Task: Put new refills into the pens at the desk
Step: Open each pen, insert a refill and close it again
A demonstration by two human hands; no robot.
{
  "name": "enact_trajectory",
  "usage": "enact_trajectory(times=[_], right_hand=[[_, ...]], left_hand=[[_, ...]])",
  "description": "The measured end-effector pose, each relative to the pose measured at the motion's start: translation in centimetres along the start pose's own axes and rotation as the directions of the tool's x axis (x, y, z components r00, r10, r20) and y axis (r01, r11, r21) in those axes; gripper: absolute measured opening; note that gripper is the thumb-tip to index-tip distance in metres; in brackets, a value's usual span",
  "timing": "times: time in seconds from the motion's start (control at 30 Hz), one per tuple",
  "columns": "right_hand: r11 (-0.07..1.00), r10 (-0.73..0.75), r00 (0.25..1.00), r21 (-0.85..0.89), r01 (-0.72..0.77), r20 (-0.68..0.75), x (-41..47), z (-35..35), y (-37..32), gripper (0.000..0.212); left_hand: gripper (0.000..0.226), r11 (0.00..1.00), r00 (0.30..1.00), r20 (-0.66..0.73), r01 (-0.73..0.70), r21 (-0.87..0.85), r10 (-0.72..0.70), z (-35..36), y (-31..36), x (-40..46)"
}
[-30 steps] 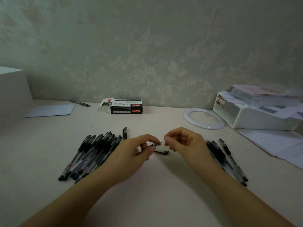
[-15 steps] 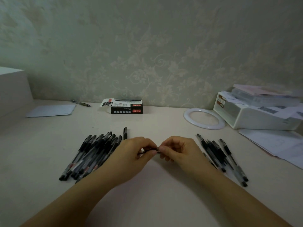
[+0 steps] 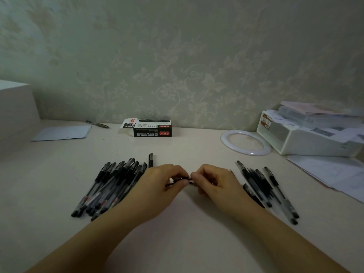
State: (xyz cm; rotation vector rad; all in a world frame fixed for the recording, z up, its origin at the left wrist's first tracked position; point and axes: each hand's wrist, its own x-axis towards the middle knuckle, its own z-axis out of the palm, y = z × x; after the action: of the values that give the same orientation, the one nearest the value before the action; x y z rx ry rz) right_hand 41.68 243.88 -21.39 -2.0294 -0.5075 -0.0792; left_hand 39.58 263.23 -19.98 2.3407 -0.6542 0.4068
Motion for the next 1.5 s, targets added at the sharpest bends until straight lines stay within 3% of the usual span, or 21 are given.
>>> enact_trajectory(times=[0.23,0.5,0.7,0.87,1.03,1.5], right_hand=[[0.999,-0.035,0.999,0.005,0.035,0.003,0.01,-0.15,-0.44,0.01],[0.999,-0.04,0.999,-0.008,0.04,0.007,-0.1,0.07,-0.41,0.033],[0.999,-0.041,0.999,-0.018,0.042,0.017,0.06,-0.11,-0.31,0.014],[0.999,-0.033,0.999,-0.016,0.033,0.014,-0.01,-0.07,0.01,0.032],[0.999,-0.043,0.999,-0.001,0.043,0.013,0.18,-0.17,-0.05,0.013],[0.999,-0.04,0.999,0.009,0.039,0.035,0.09,-0.11,-0.26,0.021]], left_hand=[[0.013,0.999,1.0,0.004,0.012,-0.036,-0.012,0.05,0.02,-0.03],[0.009,0.999,1.0,0.001,0.024,-0.039,-0.024,0.1,-0.19,0.02],[0.007,0.998,0.998,-0.035,0.041,-0.041,-0.042,0.07,-0.26,0.07],[0.008,0.999,0.999,-0.013,0.041,-0.034,-0.041,0.13,-0.18,0.0],[0.009,0.999,0.999,-0.027,0.028,-0.043,-0.029,0.04,-0.12,0.03],[0.008,0.999,0.997,-0.081,-0.011,-0.033,0.008,-0.05,-0.41,0.22]])
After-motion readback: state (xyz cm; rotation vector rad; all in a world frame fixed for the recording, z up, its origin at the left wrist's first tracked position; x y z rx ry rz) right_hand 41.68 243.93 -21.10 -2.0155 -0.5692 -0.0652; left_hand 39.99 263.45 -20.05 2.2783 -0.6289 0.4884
